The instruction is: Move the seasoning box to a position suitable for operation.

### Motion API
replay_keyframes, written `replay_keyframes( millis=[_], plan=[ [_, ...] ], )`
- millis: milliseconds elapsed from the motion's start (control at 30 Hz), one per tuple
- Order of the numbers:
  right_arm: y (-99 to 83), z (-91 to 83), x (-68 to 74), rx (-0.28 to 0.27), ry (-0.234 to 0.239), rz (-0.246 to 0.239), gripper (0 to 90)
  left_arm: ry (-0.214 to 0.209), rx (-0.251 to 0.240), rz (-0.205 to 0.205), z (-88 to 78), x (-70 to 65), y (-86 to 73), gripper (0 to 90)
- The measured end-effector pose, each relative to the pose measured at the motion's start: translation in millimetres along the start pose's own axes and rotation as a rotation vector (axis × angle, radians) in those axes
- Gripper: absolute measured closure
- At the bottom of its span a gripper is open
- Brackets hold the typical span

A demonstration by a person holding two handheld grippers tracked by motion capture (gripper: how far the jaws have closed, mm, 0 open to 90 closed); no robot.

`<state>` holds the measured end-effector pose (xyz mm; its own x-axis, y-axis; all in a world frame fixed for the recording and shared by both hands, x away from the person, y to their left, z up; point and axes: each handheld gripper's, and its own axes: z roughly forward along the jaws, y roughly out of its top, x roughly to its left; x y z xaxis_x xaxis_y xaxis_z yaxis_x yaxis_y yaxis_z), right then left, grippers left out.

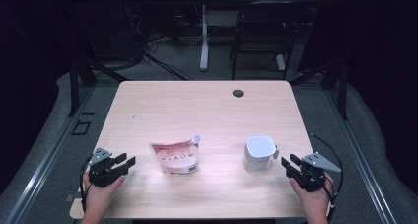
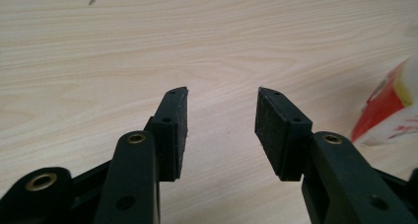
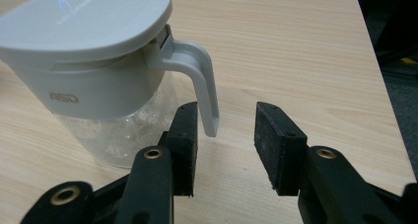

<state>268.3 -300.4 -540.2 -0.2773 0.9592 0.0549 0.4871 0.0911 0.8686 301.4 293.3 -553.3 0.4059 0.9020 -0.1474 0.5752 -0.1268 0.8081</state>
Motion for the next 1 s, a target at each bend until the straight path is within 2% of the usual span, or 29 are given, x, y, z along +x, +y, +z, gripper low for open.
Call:
replay_keyframes(
  millis=[67,233,300,333,400,467,567,633,767,900,1000],
  plan=[
    [-0.7,1.6,-0.3,0.009,-0.005,-0.021,59.7,0.001,0.013,0.003,1.3,1.7,0.9,57.1],
    [-0.8,1.2,-3.3,0.0,0.004,0.003,57.6,0.01,0.023,0.019,4.8,2.0,-0.6,57.7],
    [0.2,-0.4,-1.9,-0.019,-0.017,-0.001,55.8,0.012,0.028,0.022,2.5,3.1,-0.5,57.9],
    [0.9,-0.6,-0.6,-0.023,-0.029,-0.014,54.9,0.012,0.019,0.018,1.6,3.5,-0.7,57.9],
    [1.6,-0.8,1.4,-0.025,-0.021,-0.035,53.3,0.002,0.018,0.012,-0.7,5.3,-0.6,57.9],
    [1.7,-0.9,4.0,-0.026,-0.019,-0.053,53.2,0.01,0.011,-0.004,-2.9,6.1,-0.5,58.0],
    [3.2,-2.4,5.9,-0.025,-0.012,-0.092,64.2,0.012,-0.011,-0.019,-6.9,7.0,-0.6,57.9],
    [3.9,-1.2,4.9,-0.03,0.028,-0.075,66.9,0.016,-0.015,-0.02,-8.7,7.5,-1.0,57.8],
    [5.0,1.6,5.5,-0.018,0.026,-0.089,67.1,0.005,-0.009,-0.016,-9.0,7.9,-2.6,58.1],
    [7.7,9.7,7.3,0.008,0.066,-0.071,70.3,0.0,-0.003,-0.014,-11.2,7.6,-4.3,58.6],
    [11.1,15.8,10.4,0.011,0.046,-0.085,71.1,-0.003,-0.005,-0.021,-14.8,9.2,-6.5,58.7]
  ],
)
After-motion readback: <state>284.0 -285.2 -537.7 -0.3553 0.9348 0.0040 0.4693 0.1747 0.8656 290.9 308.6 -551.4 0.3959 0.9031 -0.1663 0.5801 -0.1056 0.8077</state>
